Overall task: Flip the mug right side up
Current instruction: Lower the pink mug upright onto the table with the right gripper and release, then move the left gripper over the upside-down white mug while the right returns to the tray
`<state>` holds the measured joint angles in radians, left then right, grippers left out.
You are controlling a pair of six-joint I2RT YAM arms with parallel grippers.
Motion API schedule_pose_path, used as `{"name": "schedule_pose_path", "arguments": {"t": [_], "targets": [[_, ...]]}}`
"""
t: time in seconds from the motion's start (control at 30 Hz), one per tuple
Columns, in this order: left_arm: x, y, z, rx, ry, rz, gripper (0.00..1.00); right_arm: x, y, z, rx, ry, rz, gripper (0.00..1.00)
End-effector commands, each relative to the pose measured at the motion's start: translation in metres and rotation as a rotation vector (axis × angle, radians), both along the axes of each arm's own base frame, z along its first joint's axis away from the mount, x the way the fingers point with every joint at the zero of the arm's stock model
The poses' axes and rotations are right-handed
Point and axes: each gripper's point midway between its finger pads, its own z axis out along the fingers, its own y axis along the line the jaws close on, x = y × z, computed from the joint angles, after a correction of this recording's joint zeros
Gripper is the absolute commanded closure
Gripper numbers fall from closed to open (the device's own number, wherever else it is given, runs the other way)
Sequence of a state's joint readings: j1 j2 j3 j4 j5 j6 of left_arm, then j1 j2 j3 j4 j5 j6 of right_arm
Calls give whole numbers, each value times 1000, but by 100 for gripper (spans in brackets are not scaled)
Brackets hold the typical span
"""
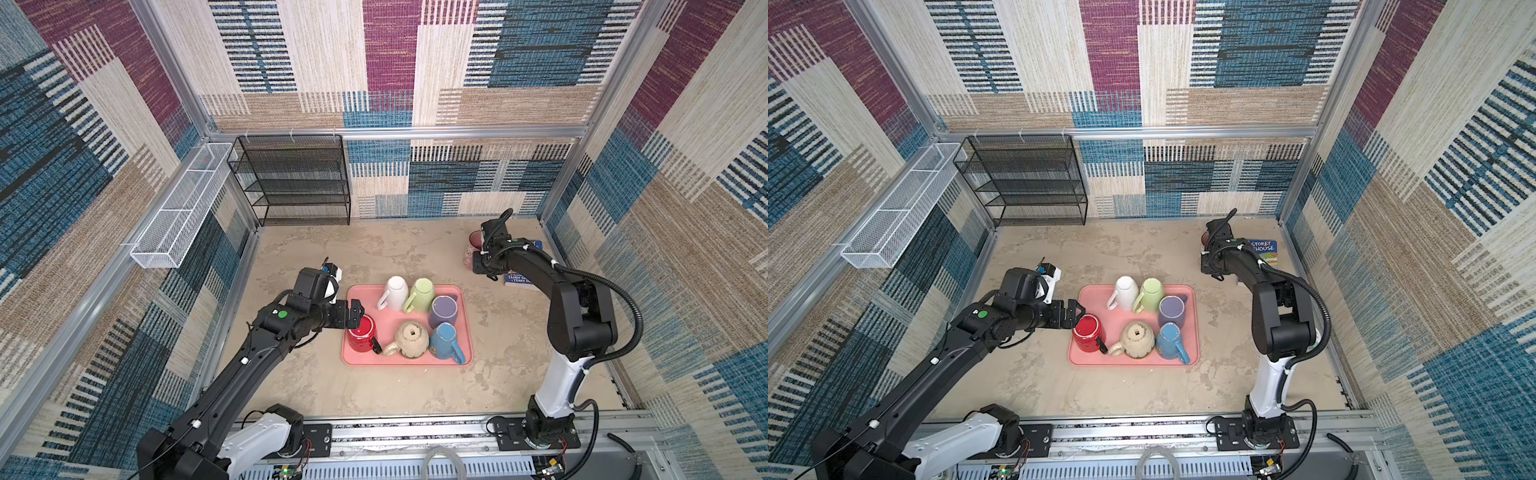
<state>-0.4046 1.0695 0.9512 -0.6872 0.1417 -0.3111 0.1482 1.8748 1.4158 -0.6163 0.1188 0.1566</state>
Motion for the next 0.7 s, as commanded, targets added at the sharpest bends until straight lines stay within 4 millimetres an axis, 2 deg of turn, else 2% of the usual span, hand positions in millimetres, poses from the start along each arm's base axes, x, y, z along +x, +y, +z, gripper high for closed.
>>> {"name": "schedule_pose_path", "arguments": {"t": [0.0, 0.13, 0.33, 0.5, 0.67], "targets": [[0, -2, -1, -5, -3, -24, 1, 5, 4, 9, 20, -35, 10, 54], [-1, -5, -1, -11, 1, -37, 1, 5, 6, 20, 30, -62, 14, 48], [-1, -7, -2, -17, 12, -43, 1, 2, 9, 52, 63, -147, 26, 39], [-2, -8, -2, -13, 32, -55, 4, -8, 19, 99, 119, -288, 64, 33], [-3, -9, -2, 11, 61, -80, 11, -28, 44, 143, 246, -437, 135, 32]]}}
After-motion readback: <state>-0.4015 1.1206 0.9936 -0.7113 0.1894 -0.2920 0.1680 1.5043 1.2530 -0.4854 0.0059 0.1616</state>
